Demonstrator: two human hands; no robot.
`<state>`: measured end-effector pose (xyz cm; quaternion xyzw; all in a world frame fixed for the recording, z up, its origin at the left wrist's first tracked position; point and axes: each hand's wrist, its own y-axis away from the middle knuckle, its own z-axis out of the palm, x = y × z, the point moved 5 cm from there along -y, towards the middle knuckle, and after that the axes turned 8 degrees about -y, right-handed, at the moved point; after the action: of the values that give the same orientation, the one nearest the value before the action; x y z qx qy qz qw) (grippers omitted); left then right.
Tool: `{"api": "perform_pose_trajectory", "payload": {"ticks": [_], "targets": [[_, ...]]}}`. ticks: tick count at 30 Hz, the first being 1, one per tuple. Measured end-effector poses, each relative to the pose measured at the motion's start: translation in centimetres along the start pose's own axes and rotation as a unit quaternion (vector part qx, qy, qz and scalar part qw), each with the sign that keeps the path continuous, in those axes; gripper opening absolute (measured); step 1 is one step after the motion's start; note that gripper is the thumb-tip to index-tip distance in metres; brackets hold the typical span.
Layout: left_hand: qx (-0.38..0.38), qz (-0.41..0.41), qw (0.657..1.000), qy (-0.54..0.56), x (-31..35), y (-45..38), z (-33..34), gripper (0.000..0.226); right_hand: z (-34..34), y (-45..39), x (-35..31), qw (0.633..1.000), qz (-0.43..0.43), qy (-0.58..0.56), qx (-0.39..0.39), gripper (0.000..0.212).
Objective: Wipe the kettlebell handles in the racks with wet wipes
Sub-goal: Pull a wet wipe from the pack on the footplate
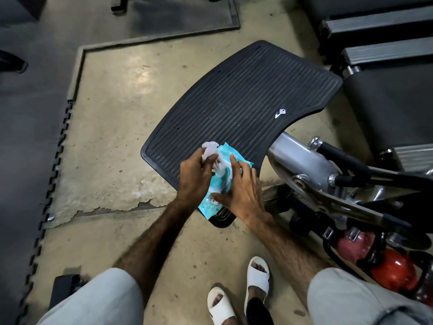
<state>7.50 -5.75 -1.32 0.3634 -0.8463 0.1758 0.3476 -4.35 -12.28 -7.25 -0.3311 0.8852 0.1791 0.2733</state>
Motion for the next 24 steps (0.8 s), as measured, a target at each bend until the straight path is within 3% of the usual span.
{"api": "perform_pose_trajectory", "payload": {"ticks": [8, 12, 15, 18, 22, 24], "targets": [[0.094, -0.024, 0.988, 0.124, 1.2, -0.6, -3.5, 0.022, -0.1, -0.2, -0.2, 0.999, 0.022, -0.011, -0.030, 0.117], [-0.027, -0.081, 0.977, 0.196, 0.9, -0.7, -2.8, 0.027, -0.5, -0.2, -0.4, 0.998, 0.029, 0.009, -0.052, 0.095], [-0.100, -0.139, 0.948, 0.269, 1.6, 0.0, -2.5, 0.018, -2.3, 0.0, -0.5, 0.996, 0.029, -0.087, 0.009, 0.063], [-0.131, -0.172, 0.929, 0.301, 2.7, 0.8, -3.3, 0.015, -5.7, 1.1, -0.5, 0.950, 0.077, -0.295, 0.064, 0.058], [-0.178, -0.214, 0.899, 0.338, 5.0, 2.2, -4.9, 0.019, -9.7, 3.3, -2.9, 0.846, 0.137, -0.510, -0.066, 0.057], [-0.200, -0.228, 0.888, 0.344, 6.8, 3.0, -5.8, 0.033, -11.7, 4.8, -4.5, 0.829, 0.146, -0.525, -0.127, 0.055]]}}
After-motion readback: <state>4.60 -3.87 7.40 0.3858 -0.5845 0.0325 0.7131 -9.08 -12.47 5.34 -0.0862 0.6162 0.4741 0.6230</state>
